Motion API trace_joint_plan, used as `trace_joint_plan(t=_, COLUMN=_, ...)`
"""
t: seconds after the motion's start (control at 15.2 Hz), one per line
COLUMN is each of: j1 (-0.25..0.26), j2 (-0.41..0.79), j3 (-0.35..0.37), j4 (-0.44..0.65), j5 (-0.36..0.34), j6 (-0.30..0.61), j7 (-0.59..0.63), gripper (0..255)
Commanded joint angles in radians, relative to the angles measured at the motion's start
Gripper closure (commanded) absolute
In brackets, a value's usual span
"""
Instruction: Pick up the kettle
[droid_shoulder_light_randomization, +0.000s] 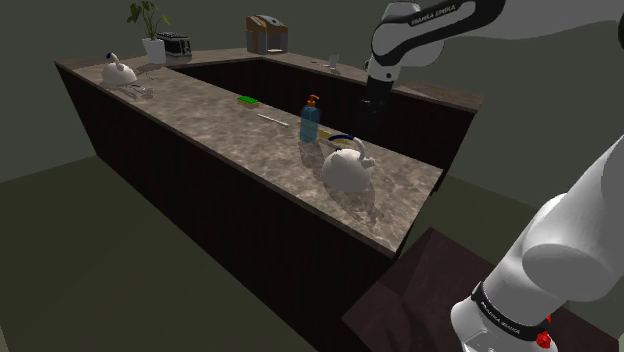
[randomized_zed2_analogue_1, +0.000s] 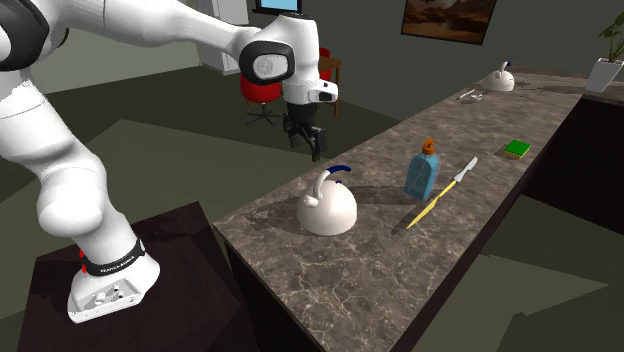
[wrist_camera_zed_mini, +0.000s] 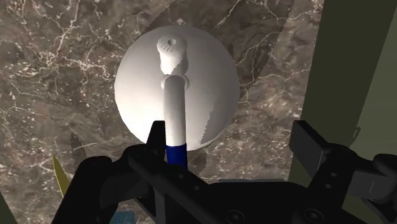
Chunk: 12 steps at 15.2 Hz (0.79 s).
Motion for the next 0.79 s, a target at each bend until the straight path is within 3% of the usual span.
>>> trace_joint_plan(t=0.0, j1=-0.006, j2=0.088, j3=-0.014, j4=0.066, j5=0.025, j6=0.021, j7=-0.046, gripper=0)
trace_joint_plan(t=0.26, j1=-0.022, j2=0.222, j3=-0.023, j4=0.186, j5=0.067, j6=0.032, j7=-0.11, gripper=0)
trace_joint_plan(t=0.73, j1=-0.024, j2=0.258, j3=-0.02, j4=0.127, j5=0.082, j6=0.126, j7=-0.124, gripper=0)
